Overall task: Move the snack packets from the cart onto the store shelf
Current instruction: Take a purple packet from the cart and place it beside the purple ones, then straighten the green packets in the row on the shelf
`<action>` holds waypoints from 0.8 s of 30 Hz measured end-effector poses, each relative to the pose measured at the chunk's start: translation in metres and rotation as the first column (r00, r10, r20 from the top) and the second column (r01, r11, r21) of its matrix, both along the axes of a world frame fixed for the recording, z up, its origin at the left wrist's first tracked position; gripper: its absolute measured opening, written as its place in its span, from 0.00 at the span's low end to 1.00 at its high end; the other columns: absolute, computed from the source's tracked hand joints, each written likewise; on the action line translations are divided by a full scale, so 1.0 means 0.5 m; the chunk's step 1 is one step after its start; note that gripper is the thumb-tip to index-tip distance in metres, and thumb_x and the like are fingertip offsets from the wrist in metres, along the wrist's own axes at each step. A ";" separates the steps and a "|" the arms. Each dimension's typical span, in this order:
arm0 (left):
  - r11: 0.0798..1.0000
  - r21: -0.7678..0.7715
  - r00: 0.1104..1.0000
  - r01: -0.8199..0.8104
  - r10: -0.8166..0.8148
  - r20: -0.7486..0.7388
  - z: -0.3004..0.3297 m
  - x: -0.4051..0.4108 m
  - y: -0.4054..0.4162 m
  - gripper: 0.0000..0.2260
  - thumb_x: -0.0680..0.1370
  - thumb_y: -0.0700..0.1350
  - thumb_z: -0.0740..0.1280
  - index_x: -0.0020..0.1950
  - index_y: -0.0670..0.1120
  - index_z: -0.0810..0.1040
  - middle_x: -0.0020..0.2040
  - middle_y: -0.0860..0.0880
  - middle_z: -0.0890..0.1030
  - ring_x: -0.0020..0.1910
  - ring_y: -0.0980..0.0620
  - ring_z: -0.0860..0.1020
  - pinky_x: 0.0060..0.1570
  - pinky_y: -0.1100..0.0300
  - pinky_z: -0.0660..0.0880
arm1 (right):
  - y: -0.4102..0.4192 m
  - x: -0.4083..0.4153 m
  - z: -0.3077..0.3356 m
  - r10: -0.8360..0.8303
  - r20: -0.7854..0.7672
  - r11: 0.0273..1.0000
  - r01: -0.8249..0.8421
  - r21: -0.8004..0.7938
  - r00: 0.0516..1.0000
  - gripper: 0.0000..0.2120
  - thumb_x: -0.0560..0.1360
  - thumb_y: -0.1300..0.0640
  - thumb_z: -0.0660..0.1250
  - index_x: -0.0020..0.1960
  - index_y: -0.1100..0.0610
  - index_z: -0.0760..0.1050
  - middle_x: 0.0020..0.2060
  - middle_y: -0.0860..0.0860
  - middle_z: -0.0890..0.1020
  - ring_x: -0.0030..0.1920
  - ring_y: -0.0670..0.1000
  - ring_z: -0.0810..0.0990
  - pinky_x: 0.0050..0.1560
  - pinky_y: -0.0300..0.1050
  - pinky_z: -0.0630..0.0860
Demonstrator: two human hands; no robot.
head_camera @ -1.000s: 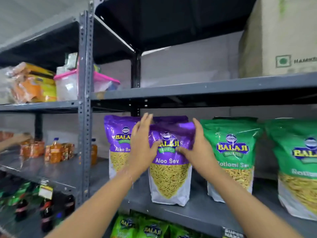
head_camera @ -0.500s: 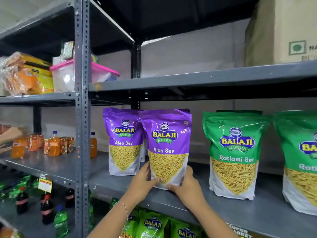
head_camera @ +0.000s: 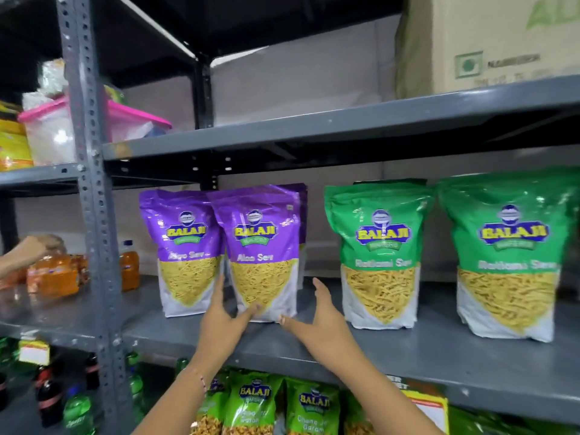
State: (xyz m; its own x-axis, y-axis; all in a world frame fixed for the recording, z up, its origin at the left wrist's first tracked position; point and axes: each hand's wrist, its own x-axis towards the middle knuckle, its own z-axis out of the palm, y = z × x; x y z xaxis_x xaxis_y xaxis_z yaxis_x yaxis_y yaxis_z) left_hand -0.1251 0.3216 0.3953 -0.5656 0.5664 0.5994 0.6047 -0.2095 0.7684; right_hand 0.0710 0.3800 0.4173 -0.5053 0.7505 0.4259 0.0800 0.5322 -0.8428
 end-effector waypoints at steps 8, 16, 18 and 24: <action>0.881 0.289 0.912 0.374 -0.406 0.059 0.006 0.416 0.076 0.18 0.76 0.36 0.66 0.64 0.48 0.74 0.63 0.63 0.78 0.65 0.62 0.73 0.60 0.73 0.70 | 0.124 0.456 -0.011 -0.471 -0.551 0.831 0.556 -0.015 0.689 0.10 0.75 0.66 0.67 0.53 0.55 0.75 0.51 0.56 0.82 0.50 0.47 0.80 0.46 0.26 0.74; 0.802 0.006 0.724 0.597 -0.542 0.427 -0.012 0.782 0.241 0.25 0.78 0.46 0.66 0.74 0.47 0.62 0.76 0.49 0.63 0.74 0.52 0.62 0.67 0.57 0.63 | 0.278 0.678 -0.089 -0.436 0.047 0.898 0.438 -0.043 0.899 0.37 0.74 0.43 0.66 0.76 0.53 0.53 0.65 0.52 0.73 0.68 0.54 0.71 0.58 0.42 0.65; 0.839 -0.099 0.793 0.534 -0.457 0.402 -0.006 0.760 0.251 0.26 0.78 0.49 0.65 0.74 0.47 0.62 0.75 0.49 0.65 0.72 0.51 0.65 0.63 0.60 0.63 | 0.265 0.640 -0.090 -0.400 0.067 0.916 0.402 -0.009 0.914 0.40 0.74 0.40 0.65 0.77 0.51 0.49 0.71 0.53 0.70 0.70 0.55 0.70 0.62 0.46 0.67; 0.821 -0.268 0.862 0.504 -0.464 0.203 0.008 0.698 0.274 0.29 0.78 0.56 0.62 0.76 0.55 0.53 0.75 0.54 0.64 0.73 0.52 0.64 0.66 0.58 0.62 | 0.251 0.605 -0.039 -0.380 -0.078 0.923 0.373 -0.089 0.922 0.34 0.75 0.43 0.64 0.76 0.50 0.55 0.74 0.53 0.67 0.72 0.55 0.67 0.66 0.50 0.67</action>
